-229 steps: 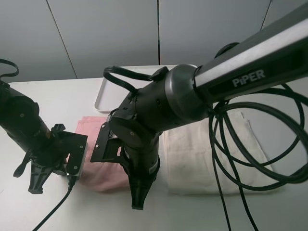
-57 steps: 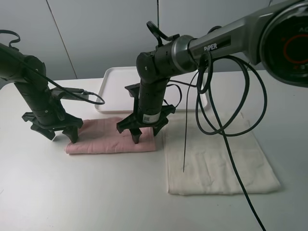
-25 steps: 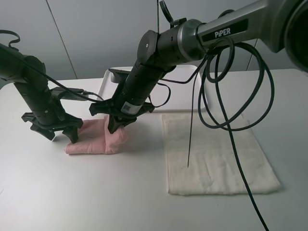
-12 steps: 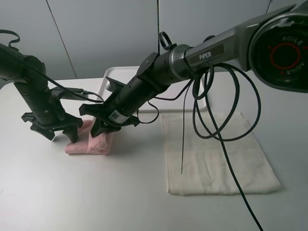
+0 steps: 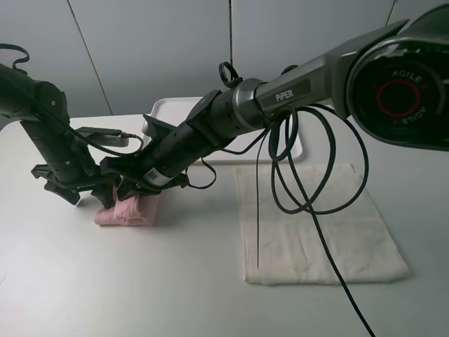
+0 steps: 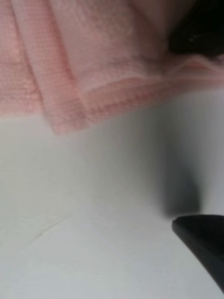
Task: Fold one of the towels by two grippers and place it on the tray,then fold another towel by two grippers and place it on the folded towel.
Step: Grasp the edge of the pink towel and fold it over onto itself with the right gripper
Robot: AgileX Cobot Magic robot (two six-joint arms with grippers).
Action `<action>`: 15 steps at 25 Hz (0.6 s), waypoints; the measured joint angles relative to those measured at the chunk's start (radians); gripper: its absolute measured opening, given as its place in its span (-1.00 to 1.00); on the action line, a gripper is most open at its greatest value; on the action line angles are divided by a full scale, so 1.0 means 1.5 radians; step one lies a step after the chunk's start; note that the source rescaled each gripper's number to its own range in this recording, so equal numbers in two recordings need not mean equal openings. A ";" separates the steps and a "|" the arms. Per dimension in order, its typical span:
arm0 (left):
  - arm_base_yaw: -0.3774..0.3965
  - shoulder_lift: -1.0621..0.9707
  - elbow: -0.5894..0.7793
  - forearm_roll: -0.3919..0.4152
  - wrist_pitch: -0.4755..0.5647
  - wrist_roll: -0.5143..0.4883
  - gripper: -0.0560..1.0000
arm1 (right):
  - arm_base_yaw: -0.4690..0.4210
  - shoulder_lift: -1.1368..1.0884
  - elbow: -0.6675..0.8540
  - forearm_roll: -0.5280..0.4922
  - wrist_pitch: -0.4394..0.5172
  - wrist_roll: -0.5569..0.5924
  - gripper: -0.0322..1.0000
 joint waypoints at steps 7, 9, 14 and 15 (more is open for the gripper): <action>0.000 -0.003 -0.015 0.005 0.021 0.000 0.80 | 0.000 0.000 0.000 -0.002 -0.012 -0.001 -0.84; 0.000 -0.009 -0.021 0.018 0.030 0.001 0.80 | 0.000 0.000 0.000 -0.004 -0.013 -0.001 -0.84; 0.000 -0.036 -0.056 0.049 0.065 0.012 0.80 | 0.000 0.000 0.000 -0.005 -0.014 -0.003 -0.84; 0.000 -0.044 -0.065 0.052 0.070 0.013 0.80 | 0.000 0.000 0.000 -0.007 -0.016 -0.003 -0.84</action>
